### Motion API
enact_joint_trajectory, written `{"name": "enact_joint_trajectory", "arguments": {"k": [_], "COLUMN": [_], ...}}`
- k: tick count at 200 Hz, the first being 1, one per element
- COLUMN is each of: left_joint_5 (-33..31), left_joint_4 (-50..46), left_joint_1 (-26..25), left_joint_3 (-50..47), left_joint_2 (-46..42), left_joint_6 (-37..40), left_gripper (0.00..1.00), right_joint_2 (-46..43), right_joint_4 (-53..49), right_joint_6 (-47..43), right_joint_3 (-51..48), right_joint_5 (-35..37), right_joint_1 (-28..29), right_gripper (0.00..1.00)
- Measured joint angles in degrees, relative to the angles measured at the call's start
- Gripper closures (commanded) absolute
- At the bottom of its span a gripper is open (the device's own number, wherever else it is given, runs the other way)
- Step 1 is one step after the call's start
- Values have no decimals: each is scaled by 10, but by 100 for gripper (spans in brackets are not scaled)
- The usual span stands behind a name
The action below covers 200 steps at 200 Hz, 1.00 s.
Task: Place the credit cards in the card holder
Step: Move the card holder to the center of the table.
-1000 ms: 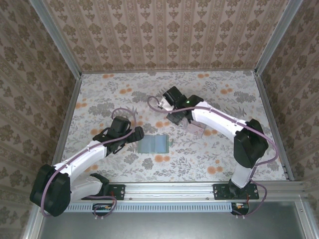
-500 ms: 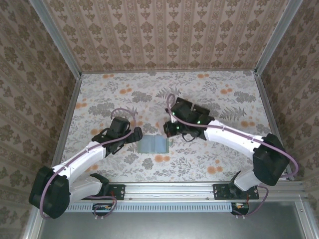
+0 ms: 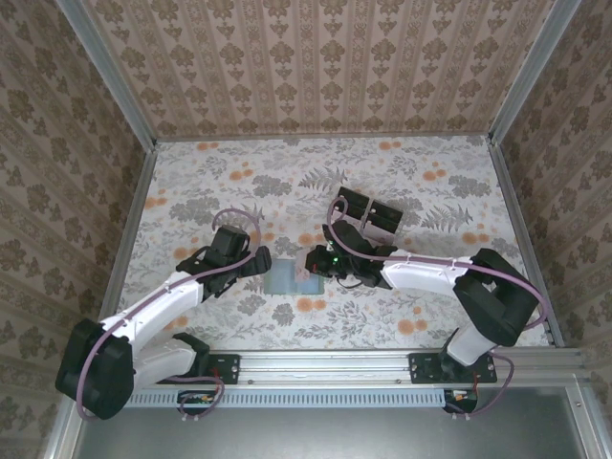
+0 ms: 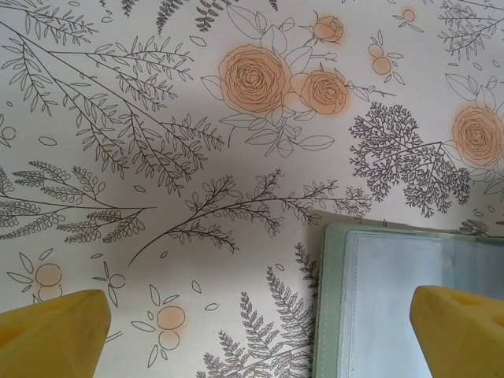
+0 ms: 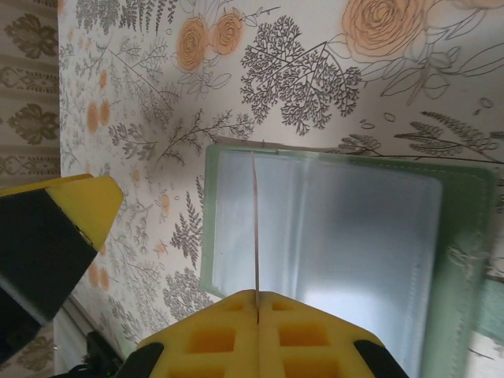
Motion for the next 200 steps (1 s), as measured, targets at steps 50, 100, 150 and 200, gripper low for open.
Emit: {"name": "enact_joint_trajectory", "arguments": {"k": [50, 100, 150, 200], "left_joint_5": [0, 0, -2, -27], "left_joint_4": [0, 0, 0, 2], "left_joint_1": [0, -7, -63, -111], "left_joint_3": [0, 0, 11, 47], "left_joint_2": [10, 22, 59, 96], "left_joint_6": [6, 13, 17, 32], "left_gripper": [0, 0, 0, 0], "right_joint_2": [42, 43, 43, 45], "right_joint_4": [31, 41, 51, 53], "right_joint_6": [24, 24, 7, -24], "right_joint_3": [-4, -40, -54, -56], "right_joint_5": [-3, -5, -28, -49], "right_joint_1": [7, -2, -33, -44], "right_gripper": [100, 100, 100, 100]}}
